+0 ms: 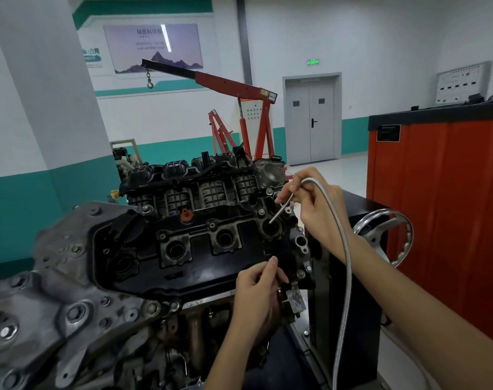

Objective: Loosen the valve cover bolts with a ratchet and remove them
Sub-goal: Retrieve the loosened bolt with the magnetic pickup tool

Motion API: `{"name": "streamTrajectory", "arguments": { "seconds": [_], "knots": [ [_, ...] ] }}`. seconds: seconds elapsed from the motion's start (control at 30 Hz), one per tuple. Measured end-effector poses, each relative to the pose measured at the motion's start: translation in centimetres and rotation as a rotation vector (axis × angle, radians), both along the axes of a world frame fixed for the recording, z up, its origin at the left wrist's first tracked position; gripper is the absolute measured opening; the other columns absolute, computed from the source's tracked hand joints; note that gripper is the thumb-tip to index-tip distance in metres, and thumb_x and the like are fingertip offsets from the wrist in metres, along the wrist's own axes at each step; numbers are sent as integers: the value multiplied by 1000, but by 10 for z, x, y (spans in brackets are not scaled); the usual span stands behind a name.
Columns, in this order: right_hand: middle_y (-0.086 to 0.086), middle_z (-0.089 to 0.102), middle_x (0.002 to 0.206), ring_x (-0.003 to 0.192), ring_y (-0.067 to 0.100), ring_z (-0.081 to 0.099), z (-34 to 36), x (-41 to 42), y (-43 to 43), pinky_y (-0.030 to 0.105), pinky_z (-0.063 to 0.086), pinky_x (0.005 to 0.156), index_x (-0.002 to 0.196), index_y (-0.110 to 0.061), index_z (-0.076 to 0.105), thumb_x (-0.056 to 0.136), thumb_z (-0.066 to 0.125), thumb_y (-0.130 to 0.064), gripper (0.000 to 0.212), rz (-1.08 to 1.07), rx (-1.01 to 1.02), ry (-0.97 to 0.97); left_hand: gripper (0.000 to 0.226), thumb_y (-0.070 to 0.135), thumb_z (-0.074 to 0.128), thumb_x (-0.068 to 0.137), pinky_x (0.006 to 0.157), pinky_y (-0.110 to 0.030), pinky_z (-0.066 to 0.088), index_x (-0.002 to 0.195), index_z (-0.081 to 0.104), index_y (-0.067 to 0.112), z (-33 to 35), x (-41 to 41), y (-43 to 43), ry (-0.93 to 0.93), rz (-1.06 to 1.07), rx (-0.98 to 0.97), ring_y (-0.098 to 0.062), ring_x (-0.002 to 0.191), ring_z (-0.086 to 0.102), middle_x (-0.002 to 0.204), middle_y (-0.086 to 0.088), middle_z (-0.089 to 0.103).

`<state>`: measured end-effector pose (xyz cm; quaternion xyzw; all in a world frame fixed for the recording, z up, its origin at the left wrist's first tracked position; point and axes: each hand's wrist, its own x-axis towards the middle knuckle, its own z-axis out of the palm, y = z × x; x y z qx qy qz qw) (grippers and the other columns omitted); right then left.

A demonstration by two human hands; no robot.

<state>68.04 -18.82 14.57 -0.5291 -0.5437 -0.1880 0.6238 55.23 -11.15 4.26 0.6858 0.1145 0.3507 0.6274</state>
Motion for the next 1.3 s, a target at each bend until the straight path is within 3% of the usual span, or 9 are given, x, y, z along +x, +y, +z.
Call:
{"name": "streamTrajectory", "arguments": {
  "seconds": [0.17, 0.3, 0.47, 0.63, 0.87, 0.97, 1.1, 1.3],
  "knots": [
    [12, 67, 78, 75, 12, 71, 3, 1, -5, 23, 58, 76, 90, -14, 47, 95, 44, 9, 23, -2, 28, 1, 41, 27, 54, 99, 40, -19, 21, 63, 65, 11, 3, -1, 8, 11, 103, 21, -7, 39, 26, 45, 5, 32],
    [13, 68, 78, 75, 13, 72, 1, 0, -7, 24, 58, 78, 89, -9, 48, 95, 44, 11, 21, -16, 35, 4, 33, 29, 62, 95, 43, -24, 26, 64, 66, 22, 18, 1, 17, 29, 257, 179, -10, 41, 33, 44, 7, 40],
    [11, 65, 78, 76, 15, 70, -7, -5, -12, 27, 58, 79, 88, -12, 46, 92, 40, 16, 29, -12, 21, -81, 30, 29, 61, 96, 42, -22, 28, 67, 67, 20, 29, 7, 25, 56, 368, 201, -8, 40, 34, 42, 9, 42],
    [4, 69, 79, 78, 11, 71, -21, -7, -25, 28, 58, 79, 89, -11, 46, 93, 41, 15, 27, -25, 77, -76, 29, 28, 60, 96, 41, -24, 28, 70, 68, 17, 25, 7, 27, 75, 372, 168, -9, 39, 34, 42, 9, 41],
    [7, 70, 77, 76, 13, 72, -11, -8, -28, 40, 60, 73, 87, -6, 47, 93, 41, 16, 24, -48, 113, -22, 29, 29, 61, 95, 46, -26, 27, 69, 69, 18, 18, 13, 27, 87, 385, 169, -8, 41, 31, 40, 9, 38],
    [8, 70, 77, 75, 13, 72, -10, -6, -26, 38, 60, 71, 87, -7, 47, 93, 42, 15, 24, -29, 130, -6, 30, 29, 61, 95, 45, -26, 27, 69, 68, 19, 18, 14, 28, 87, 385, 173, -6, 41, 31, 41, 9, 39],
    [7, 68, 77, 75, 12, 71, -15, 0, -14, 29, 59, 77, 88, -7, 48, 94, 41, 15, 24, -17, 82, -2, 29, 28, 62, 95, 45, -26, 28, 68, 68, 18, 16, 14, 29, 81, 365, 188, -7, 41, 33, 42, 9, 41],
    [9, 65, 74, 72, 15, 69, -23, 13, 17, 37, 59, 71, 89, -7, 47, 94, 41, 13, 21, -35, -61, -77, 26, 23, 64, 94, 50, -22, 36, 69, 70, 21, 14, 9, 12, 4, 302, 261, -4, 47, 46, 52, 9, 57]
  ]
}}
